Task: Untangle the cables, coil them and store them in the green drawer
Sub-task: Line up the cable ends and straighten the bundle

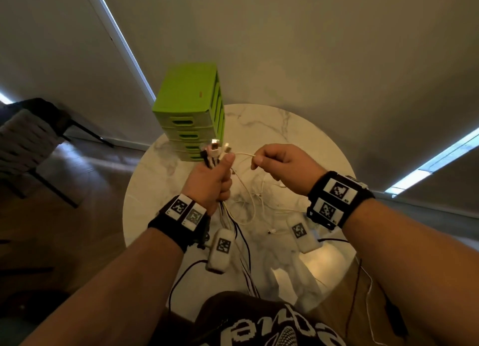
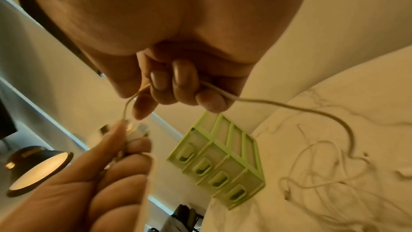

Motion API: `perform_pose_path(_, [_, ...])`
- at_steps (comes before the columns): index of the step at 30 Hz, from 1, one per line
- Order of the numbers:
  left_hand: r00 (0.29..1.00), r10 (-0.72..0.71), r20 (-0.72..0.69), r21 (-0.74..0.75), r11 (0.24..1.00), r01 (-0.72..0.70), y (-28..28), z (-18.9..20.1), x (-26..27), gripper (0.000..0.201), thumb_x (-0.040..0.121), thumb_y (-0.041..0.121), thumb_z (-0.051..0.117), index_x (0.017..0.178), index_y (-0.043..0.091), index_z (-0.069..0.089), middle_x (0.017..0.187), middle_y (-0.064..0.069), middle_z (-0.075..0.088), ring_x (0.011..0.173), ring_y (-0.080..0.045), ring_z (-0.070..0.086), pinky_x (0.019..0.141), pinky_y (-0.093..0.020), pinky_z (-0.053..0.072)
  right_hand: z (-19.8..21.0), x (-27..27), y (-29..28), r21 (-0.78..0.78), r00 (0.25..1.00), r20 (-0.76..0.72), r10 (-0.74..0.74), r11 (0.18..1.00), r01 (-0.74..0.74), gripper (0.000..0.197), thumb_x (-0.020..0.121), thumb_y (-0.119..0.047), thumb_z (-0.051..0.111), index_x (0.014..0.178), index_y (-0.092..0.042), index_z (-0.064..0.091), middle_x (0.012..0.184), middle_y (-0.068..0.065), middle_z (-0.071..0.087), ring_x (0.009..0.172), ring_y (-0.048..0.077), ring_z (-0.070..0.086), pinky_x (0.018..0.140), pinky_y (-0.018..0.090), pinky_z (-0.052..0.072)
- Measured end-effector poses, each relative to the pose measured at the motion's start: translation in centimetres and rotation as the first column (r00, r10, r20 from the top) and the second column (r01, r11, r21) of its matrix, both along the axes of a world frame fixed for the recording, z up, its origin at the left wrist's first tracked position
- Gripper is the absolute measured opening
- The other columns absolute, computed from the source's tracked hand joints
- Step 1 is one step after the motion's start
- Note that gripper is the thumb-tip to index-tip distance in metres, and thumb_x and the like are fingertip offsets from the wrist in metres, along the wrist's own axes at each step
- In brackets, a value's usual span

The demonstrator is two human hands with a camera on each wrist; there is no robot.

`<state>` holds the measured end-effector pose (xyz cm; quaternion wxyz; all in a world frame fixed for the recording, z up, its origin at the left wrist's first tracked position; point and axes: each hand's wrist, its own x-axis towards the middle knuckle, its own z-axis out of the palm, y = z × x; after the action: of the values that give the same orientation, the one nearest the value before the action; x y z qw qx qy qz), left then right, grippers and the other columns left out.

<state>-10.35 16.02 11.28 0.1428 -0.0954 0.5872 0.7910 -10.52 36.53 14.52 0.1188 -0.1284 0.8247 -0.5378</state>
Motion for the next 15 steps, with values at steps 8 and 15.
perform_pose_path(8, [0.863,0.489,0.126,0.344,0.795,-0.500,-6.5,-0.5,-2.0,0.034,0.101,0.043,0.056,0.071,0.027,0.049,0.056,0.009,0.022,0.044,-0.007,0.015,0.036,-0.021,0.018,-8.7,2.0,5.7,0.313,0.975,0.159,-0.156,0.944,0.100,0.025,0.104,-0.034,0.053,0.087,-0.028,0.069,0.065,-0.005,0.057,0.064,0.014,0.053,0.071,0.040,0.047])
perform_pose_path(15, [0.849,0.504,0.162,0.336,0.780,-0.527,-6.8,-1.3,-1.7,0.036,0.100,0.044,0.058,0.070,0.027,0.049,0.054,0.009,0.023,0.043,-0.007,0.015,0.036,-0.022,0.018,-6.7,1.1,6.6,0.281,0.923,-0.067,-0.379,0.880,0.382,0.024,0.103,-0.040,0.054,0.108,-0.030,0.075,0.109,-0.013,0.071,0.102,0.006,0.062,0.086,0.025,0.043])
